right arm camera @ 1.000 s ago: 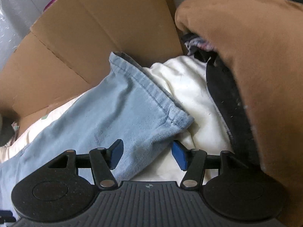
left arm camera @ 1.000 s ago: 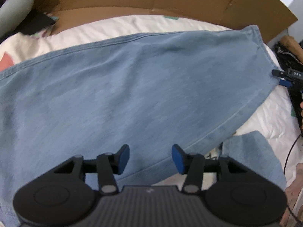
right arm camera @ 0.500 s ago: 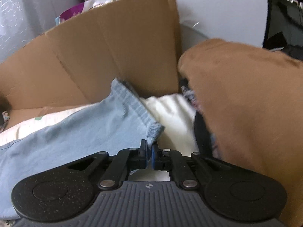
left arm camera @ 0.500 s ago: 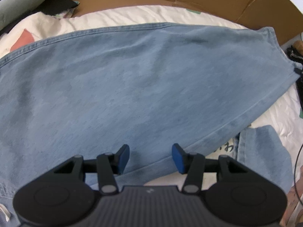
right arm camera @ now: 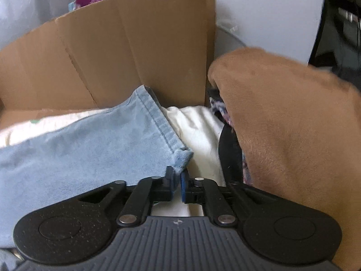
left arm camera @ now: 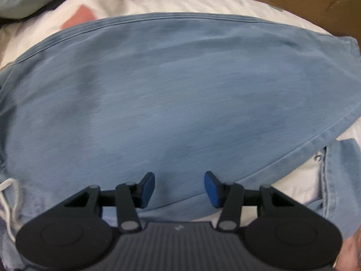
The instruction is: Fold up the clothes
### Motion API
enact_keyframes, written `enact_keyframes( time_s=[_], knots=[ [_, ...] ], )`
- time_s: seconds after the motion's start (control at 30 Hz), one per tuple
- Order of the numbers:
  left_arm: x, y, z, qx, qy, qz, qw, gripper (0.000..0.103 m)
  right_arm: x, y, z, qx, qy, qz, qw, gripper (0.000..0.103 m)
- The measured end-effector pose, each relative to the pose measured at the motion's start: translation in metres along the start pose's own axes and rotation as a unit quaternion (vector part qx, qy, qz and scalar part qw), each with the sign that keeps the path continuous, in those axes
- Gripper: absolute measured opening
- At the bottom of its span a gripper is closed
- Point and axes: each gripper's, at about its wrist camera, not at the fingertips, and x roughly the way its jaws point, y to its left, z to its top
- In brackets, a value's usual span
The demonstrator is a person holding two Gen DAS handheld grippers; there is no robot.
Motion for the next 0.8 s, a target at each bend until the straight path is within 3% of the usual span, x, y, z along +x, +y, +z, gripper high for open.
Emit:
enact_keyframes(
  time_s=[0.03, 0.07, 0.13, 0.37, 0.43, 0.53, 0.67, 0.7, 0.8],
  knots=[
    [-0.001, 0.007, -0.002, -0.013, 0.002, -0.004, 0.9999, 0.051, -0.006, 0.003, 0.002, -0.011, -0.008, -0.005, 1.0, 0.012],
    [-0.001, 0.011, -0.003, -0.017, 0.007, -0.003, 0.9998, 0.051, -0.011, 0.005, 0.004, -0.018, -0.016, -0.011, 1.0, 0.025],
    [0.0, 0.018, -0.006, -0.023, 0.017, 0.002, 0.9996, 0.047, -0.021, 0.008, 0.006, -0.024, -0.028, -0.019, 0.999, 0.031],
    [0.012, 0.014, -0.016, -0.009, 0.038, 0.0, 0.9992, 0.045, -0.026, 0.009, 0.004, -0.001, -0.033, 0.028, 0.999, 0.032],
    [0.022, 0.015, -0.018, -0.017, 0.043, -0.002, 0.9989, 0.046, -0.023, 0.014, 0.002, -0.004, -0.027, 0.048, 0.998, 0.032],
    [0.031, 0.016, -0.02, -0.028, 0.045, -0.003, 0.9986, 0.047, -0.013, 0.024, -0.001, 0.005, -0.008, 0.085, 0.996, 0.041],
    [0.026, 0.011, -0.011, -0.004, 0.071, -0.007, 0.9975, 0.043, 0.003, 0.042, -0.005, -0.003, 0.009, 0.118, 0.993, 0.042],
    [0.022, 0.01, -0.008, -0.004, 0.069, -0.017, 0.9975, 0.037, 0.007, 0.046, -0.004, -0.007, 0.012, 0.123, 0.992, 0.042],
    [0.01, 0.002, 0.003, 0.001, 0.043, -0.025, 0.9987, 0.037, 0.022, 0.055, 0.003, -0.018, 0.016, 0.13, 0.991, 0.042]
  ],
)
